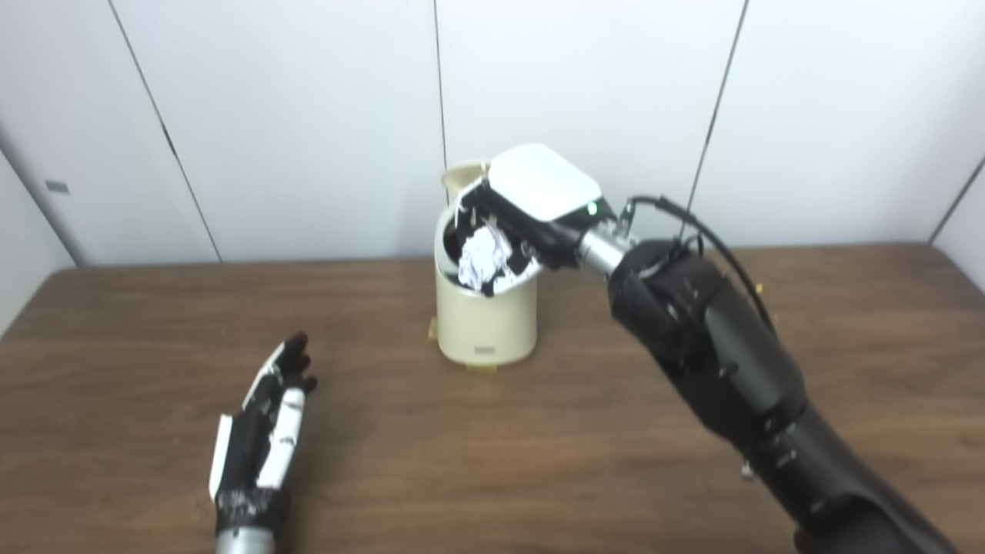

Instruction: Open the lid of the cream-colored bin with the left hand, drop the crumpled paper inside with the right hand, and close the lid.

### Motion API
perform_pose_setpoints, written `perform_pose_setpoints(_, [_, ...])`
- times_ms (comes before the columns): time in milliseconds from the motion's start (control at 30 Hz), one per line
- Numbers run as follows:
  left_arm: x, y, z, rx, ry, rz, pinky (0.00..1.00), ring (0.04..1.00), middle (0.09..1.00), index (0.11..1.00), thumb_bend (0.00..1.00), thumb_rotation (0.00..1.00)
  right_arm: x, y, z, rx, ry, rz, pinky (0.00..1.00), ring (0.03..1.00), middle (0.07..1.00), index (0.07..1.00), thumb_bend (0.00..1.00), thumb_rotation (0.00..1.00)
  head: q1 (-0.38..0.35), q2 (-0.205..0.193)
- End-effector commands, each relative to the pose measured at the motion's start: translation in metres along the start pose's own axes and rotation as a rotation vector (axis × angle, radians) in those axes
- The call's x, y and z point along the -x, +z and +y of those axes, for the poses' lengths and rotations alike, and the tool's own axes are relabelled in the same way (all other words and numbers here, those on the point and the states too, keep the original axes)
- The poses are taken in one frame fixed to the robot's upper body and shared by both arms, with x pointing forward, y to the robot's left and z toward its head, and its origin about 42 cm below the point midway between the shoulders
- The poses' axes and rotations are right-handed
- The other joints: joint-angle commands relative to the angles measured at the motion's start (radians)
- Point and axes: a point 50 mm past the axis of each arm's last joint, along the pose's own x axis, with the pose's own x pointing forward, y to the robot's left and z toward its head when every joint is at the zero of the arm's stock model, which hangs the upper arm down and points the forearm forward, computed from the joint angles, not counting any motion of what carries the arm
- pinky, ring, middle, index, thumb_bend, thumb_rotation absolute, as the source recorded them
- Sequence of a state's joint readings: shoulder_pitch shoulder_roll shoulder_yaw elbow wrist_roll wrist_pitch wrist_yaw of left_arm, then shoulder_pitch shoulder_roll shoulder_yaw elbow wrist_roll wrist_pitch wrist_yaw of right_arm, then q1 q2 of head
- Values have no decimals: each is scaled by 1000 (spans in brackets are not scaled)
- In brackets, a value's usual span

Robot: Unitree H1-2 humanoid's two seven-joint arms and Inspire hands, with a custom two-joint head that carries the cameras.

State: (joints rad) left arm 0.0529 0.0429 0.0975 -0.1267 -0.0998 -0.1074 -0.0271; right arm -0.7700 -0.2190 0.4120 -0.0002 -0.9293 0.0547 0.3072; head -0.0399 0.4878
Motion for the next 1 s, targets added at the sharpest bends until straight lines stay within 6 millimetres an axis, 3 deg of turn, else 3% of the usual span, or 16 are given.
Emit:
perform_pose_setpoints(0, [0, -6, -4, 2, 0, -11, 902, 939, 948, 909, 180, 614, -10, 4, -22, 37, -125, -49, 267, 393, 519, 479, 516, 0, 0, 0])
perform_pose_setpoints(500, [-2, -8, -7, 22, -10, -19, 902, 939, 943, 907, 184, 603, -21, -1, -12, 51, -338, -75, 318, 425, 554, 467, 512, 0, 0, -4])
perform_pose_setpoints(967, [-1, -7, -7, 22, -10, -23, 877, 934, 944, 900, 193, 584, -19, -15, -2, 154, -406, -113, 346, 458, 547, 448, 513, 0, -5, -3])
